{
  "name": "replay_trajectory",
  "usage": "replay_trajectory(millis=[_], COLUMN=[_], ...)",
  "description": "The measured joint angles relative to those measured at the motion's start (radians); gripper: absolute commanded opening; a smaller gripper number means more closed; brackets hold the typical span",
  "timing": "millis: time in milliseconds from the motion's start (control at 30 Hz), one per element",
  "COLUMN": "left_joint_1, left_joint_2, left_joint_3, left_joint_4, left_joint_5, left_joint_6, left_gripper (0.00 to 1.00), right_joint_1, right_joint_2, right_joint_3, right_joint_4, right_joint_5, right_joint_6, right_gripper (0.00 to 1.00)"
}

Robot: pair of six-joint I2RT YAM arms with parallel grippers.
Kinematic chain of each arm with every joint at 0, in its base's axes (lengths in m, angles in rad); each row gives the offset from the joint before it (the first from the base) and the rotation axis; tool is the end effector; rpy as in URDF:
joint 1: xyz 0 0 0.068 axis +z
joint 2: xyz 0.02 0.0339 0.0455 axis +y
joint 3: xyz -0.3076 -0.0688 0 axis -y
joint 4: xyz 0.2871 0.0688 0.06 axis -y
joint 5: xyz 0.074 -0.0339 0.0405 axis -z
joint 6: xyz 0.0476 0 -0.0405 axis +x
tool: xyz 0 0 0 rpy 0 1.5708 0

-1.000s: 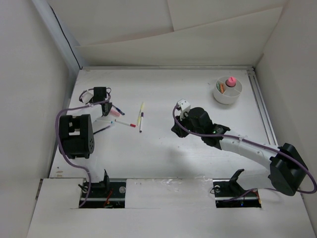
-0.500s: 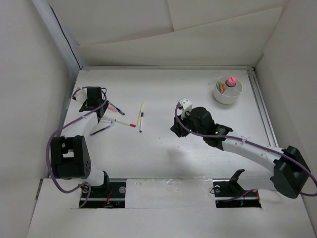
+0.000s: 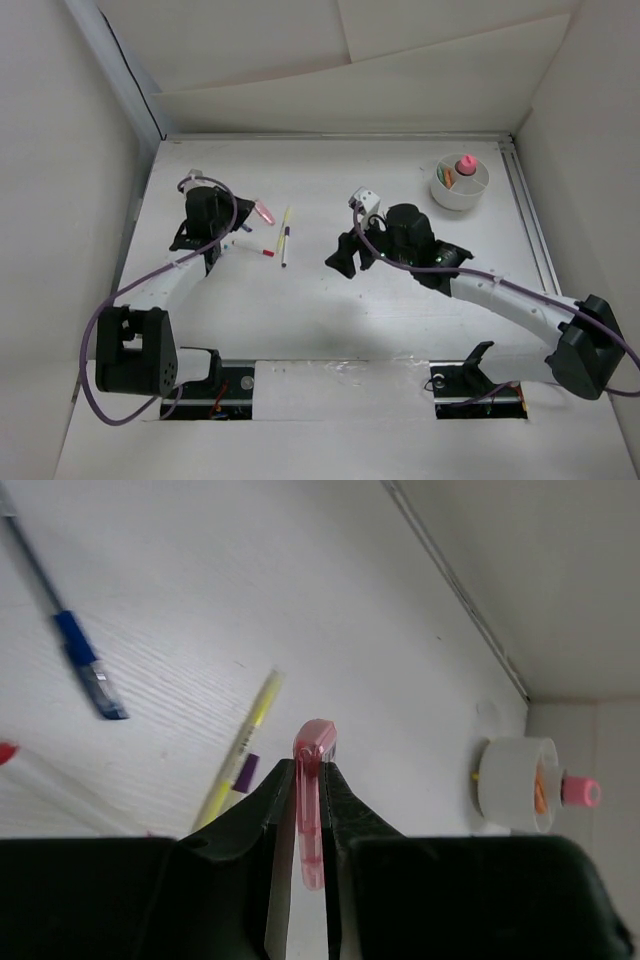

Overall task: Sort the stationery into containers
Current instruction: Pick up the pen from the center of the board.

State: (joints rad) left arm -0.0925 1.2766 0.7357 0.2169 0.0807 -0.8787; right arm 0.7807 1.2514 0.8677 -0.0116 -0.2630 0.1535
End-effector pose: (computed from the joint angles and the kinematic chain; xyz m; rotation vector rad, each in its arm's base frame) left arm 0.3212 -0.0337 0.2728 -0.6987 1.8336 -0.7283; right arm 0.2206 0.2360 0.3075 -0.8033 1.8920 0.8561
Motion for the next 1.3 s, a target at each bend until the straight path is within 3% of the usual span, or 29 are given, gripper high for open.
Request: replay_trajectory(millis=[233, 400, 733, 1067, 1300], left_joint_1=[-0.053, -0.093, -0.116, -0.168, -0.175], left_joint_2=[0.0, 0.025, 0.183, 0.218, 0.218], left_joint_3=[-0.086, -0.107, -0.156, -0.167, -0.167], left_joint_4=[0.252, 0.409, 0.815, 0.919, 0.92], left_joint_5=[0.233, 0.338, 0.568, 0.63, 0.634], left_joint_6=[0.03, 0.033, -0.074, -0.098, -0.092], left_gripper=[0.0, 0.0, 0.0, 0.0, 0.0], right_joint_1=[-0.021, -0.107, -0.285, -0.305, -0.31], right_joint_2=[0.079, 0.213, 0.351, 0.424, 0.466], right_joint_3=[0.135, 0.232, 0.246, 0.28, 0.281], right_joint_4=[0.032, 0.075, 0.156, 0.278, 0.38], right_joint_5=[-0.094, -0.222, -0.459, -0.552, -0.591], right_joint_6=[0.0, 0.008, 0.07, 0.153, 0.246], right_gripper=[0.83, 0.83, 0.77, 0.63, 0.48])
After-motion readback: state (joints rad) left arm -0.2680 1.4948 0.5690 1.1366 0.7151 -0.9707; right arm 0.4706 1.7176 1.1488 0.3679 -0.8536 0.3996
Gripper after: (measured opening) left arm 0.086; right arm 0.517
